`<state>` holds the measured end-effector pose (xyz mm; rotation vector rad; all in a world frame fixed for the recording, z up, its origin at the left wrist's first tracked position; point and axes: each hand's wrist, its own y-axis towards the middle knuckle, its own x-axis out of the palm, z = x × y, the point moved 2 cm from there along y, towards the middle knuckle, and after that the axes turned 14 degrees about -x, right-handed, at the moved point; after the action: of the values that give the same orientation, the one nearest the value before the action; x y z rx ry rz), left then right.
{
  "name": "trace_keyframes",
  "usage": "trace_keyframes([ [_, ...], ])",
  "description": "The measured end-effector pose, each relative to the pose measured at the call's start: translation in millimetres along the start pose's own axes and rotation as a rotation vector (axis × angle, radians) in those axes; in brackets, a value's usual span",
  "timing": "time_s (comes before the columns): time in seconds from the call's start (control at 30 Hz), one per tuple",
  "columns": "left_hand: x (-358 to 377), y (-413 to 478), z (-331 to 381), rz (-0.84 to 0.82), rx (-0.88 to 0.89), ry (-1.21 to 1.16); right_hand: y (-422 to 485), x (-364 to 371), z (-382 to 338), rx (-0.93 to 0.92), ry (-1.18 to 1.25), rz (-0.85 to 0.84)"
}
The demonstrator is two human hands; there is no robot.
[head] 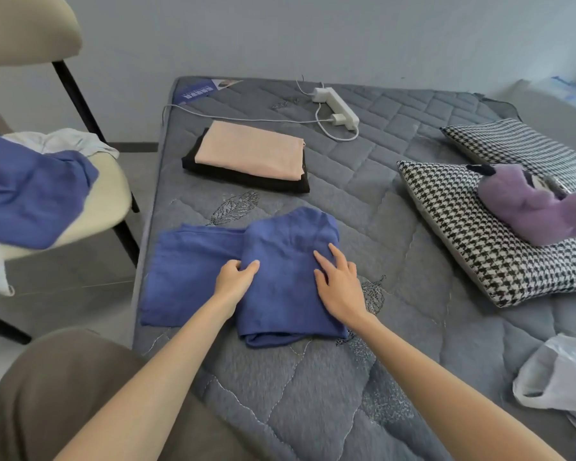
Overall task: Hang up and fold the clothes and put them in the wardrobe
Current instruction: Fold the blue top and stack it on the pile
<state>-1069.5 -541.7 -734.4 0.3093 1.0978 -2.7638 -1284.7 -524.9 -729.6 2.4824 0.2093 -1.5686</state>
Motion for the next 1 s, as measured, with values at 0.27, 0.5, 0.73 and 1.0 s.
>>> trace_keyframes([
  [0.27,5,9,11,-0.004,0.045,-0.003,19,-4,-2,0.346,0.267,0.085],
  [0.5,16,17,21,-0.007,0.108,0.006,22,1,5,0.289,0.272,0.126],
  [0.73,34,19,24,0.001,0.170,0.029,17,-1,29,0.433,0.602,0.212],
  [1.0,15,5,10,0.381,0.397,0.325,21,-3,32,0.569,0.966,0.224],
])
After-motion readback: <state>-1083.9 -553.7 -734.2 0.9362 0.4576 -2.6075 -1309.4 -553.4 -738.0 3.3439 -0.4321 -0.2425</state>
